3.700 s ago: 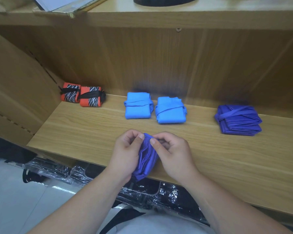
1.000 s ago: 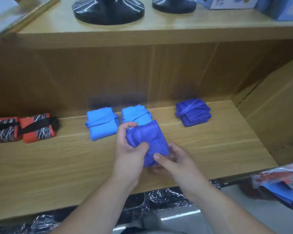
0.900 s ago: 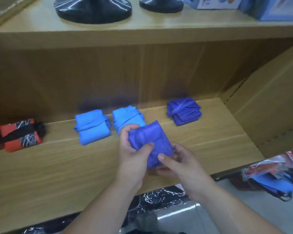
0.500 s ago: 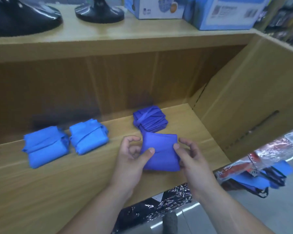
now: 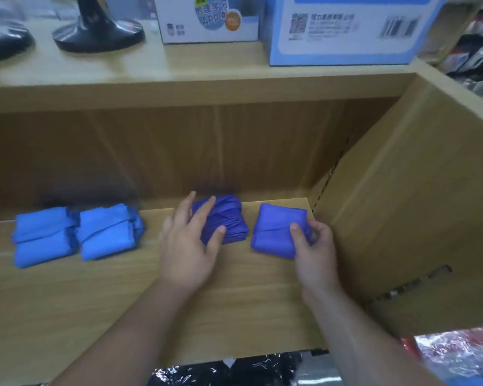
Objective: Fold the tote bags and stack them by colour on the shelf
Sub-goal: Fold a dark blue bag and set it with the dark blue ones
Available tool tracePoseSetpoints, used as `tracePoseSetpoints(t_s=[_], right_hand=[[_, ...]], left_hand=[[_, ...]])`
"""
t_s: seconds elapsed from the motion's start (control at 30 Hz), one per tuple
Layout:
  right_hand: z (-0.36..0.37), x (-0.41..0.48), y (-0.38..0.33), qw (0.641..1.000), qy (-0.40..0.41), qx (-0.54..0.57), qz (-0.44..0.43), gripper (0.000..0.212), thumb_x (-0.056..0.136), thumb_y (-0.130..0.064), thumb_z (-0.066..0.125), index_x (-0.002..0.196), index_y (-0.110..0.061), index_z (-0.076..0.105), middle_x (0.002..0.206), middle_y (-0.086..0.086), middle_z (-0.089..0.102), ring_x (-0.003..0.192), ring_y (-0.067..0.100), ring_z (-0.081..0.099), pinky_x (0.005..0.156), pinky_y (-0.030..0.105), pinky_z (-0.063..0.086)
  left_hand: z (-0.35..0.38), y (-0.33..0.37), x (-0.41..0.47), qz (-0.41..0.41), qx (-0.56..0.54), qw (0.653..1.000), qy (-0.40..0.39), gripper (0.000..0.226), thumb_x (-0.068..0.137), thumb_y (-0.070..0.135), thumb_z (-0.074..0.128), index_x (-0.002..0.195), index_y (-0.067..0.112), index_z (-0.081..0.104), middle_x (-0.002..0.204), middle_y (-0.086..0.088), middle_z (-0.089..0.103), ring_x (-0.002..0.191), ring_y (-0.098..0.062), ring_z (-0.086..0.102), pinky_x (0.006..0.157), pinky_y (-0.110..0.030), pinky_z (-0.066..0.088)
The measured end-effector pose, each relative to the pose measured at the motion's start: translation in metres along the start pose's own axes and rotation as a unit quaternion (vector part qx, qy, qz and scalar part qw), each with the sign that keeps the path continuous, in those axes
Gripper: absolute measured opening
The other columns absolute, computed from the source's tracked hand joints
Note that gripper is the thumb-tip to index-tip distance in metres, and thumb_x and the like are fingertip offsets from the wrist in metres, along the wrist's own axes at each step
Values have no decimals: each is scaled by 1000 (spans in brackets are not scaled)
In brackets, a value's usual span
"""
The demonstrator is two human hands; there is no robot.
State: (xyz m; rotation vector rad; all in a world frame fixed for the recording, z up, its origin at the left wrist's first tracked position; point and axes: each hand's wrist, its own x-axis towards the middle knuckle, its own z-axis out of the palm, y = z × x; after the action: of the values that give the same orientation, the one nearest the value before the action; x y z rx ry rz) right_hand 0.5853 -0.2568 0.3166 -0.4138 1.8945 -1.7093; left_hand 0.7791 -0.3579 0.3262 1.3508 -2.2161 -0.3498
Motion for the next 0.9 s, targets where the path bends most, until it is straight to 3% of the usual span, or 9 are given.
tracePoseSetpoints(t_s=[0.1,0.23,0.33,0.4,0.5,0.77,0.9], right_hand=[[10,11,2,999,-1,-24,-25,35,95,-21,68,127,-26,53,124,1,66,109,11,65,101,34,51],[13,19,2,987,-1,-130,-90,57,95,-16,66,147,-18,43,141,3,51,125,15,55,111,37,43],[9,12,1,940,13,-251,-229,52,91,-7,66,140,-16,53,136,7,46,121,20,51,110,31,39],[9,10,5,898,-19,-323,-297,41,89,-7,69,129,-17,65,134,7,48,120,24,52,108,37,43],[13,16,11,877,-99,-372,-288,40,92,-17,69,131,-21,66,146,4,48,132,22,49,111,38,42],[27,26,6,842,-90,-449,-285,41,97,-23,61,138,-25,61,152,7,48,133,28,50,111,40,42],[27,19,-5,836,-107,-476,-250,47,102,-28,54,149,-28,49,161,4,34,144,24,38,118,36,33]], left_hand=[[9,-6,6,29,28,997,-66,54,94,57,39,141,35,56,154,-1,47,133,-34,47,108,-49,42],[16,-19,9,61,39,995,-64,46,93,50,44,128,30,67,145,-3,57,130,-35,51,104,-53,46],[18,-26,10,85,58,994,-48,44,93,47,45,124,29,71,143,-3,59,129,-35,51,100,-51,48],[21,-28,9,99,65,992,-40,43,94,46,45,123,29,72,142,-3,59,129,-35,52,99,-49,48],[27,-33,11,110,44,992,-34,42,94,44,48,124,26,72,142,-5,59,129,-37,52,99,-52,49],[26,-39,19,115,5,991,-61,44,91,47,48,123,29,72,141,-4,60,129,-37,50,95,-54,52],[22,-38,21,99,3,992,-75,49,89,51,42,125,31,70,142,-3,58,128,-36,49,98,-54,50]])
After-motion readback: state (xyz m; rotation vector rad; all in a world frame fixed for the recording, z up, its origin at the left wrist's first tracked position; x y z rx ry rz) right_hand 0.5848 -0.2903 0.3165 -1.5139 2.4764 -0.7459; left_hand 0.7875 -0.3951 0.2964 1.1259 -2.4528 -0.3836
